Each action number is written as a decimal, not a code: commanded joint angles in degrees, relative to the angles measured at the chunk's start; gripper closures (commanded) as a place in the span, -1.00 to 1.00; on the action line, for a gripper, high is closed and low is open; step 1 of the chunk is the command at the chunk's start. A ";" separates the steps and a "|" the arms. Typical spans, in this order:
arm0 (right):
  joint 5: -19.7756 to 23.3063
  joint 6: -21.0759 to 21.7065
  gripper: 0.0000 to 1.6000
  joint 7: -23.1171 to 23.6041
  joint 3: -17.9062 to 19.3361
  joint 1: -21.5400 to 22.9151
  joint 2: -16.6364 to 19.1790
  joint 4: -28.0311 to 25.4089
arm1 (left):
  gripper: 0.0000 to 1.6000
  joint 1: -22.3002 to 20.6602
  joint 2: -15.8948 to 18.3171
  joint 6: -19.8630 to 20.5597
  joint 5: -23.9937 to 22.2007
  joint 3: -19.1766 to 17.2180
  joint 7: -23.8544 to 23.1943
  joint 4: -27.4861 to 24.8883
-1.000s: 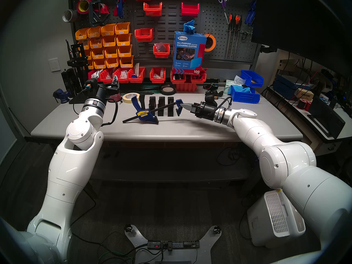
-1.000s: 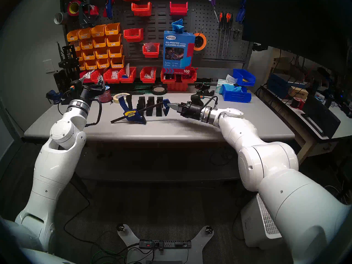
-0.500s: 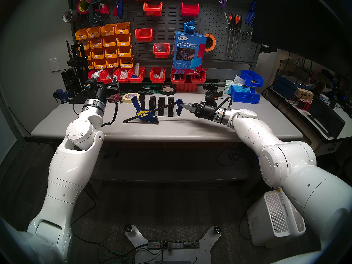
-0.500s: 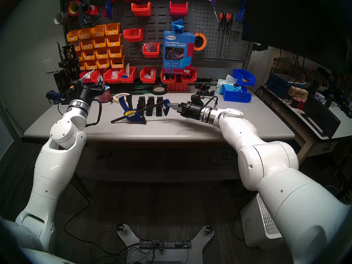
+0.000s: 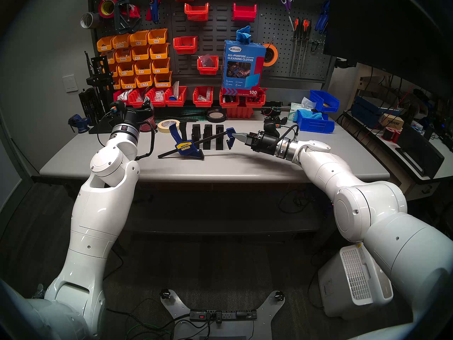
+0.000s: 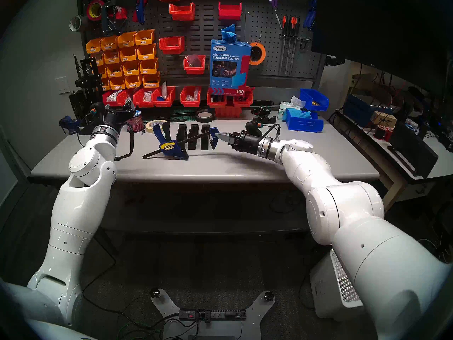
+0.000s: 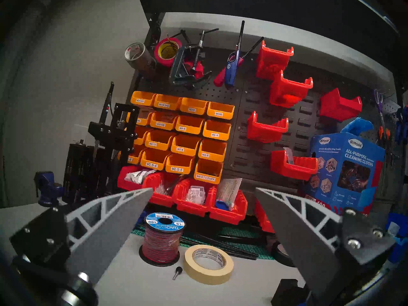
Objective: Clamp the two 3D printed pieces together with the clamp
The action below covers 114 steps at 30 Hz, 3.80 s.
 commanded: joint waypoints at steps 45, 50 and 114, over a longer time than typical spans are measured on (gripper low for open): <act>0.25 -0.70 1.00 0.67 0.68 3.68 -0.05 0.30 | -1.00 6.65 -5.05 8.41 -14.46 -0.27 -3.51 -11.22; 0.22 -0.78 1.00 0.72 0.70 3.77 -0.07 0.47 | -1.00 6.56 -4.87 8.30 -15.00 -0.32 -4.58 -10.53; -0.13 -1.51 1.00 1.11 0.96 4.54 -0.23 1.97 | -1.00 6.30 -2.18 7.21 -13.26 4.26 -12.63 -6.05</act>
